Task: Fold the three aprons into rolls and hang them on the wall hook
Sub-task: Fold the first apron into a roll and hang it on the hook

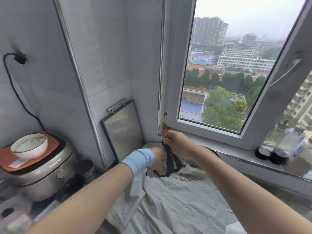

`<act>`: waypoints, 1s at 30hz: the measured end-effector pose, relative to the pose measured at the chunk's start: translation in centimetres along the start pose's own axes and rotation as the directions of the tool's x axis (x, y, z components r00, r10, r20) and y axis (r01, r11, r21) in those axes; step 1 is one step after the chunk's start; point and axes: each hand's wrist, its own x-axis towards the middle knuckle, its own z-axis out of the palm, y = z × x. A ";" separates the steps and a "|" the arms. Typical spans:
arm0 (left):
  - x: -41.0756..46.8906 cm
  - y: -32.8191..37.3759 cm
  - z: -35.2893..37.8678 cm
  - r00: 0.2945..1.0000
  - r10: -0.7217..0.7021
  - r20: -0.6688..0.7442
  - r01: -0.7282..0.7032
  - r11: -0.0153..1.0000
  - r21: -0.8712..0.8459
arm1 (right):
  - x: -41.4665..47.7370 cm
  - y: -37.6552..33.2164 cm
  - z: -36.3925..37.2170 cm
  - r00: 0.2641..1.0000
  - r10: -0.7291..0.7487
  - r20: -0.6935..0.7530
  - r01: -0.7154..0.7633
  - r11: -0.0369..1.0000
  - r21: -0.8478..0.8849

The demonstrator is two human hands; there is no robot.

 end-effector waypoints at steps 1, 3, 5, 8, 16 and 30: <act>-0.2 -0.2 0.1 1.000 0.001 -0.021 -0.002 0.998 -0.056 | 0.1 -0.1 0.1 0.999 0.041 -0.021 -0.040 0.999 0.036; -0.3 -1.1 0.4 0.984 -0.046 -0.174 0.010 0.979 -0.204 | 0.4 0.1 0.1 0.985 0.157 -0.074 -0.148 0.983 0.111; -0.4 -2.6 0.5 0.914 -0.177 -0.365 0.073 0.957 -0.280 | 0.4 0.4 0.0 0.959 0.273 -0.071 -0.250 0.939 0.236; -0.2 -4.1 0.9 0.878 -0.141 -0.457 0.079 0.985 -0.151 | 0.0 0.2 0.1 0.921 0.378 0.096 -0.372 0.780 0.503; -0.4 -3.9 0.9 0.783 0.370 -0.500 -0.268 0.926 0.264 | 2.1 -0.5 -0.5 0.863 0.494 -0.105 -0.367 0.756 0.542; -0.2 -6.8 -3.8 0.921 -0.070 -0.383 -0.306 0.479 -0.823 | 4.3 -4.9 -1.2 0.925 0.359 -0.123 -0.248 0.816 0.522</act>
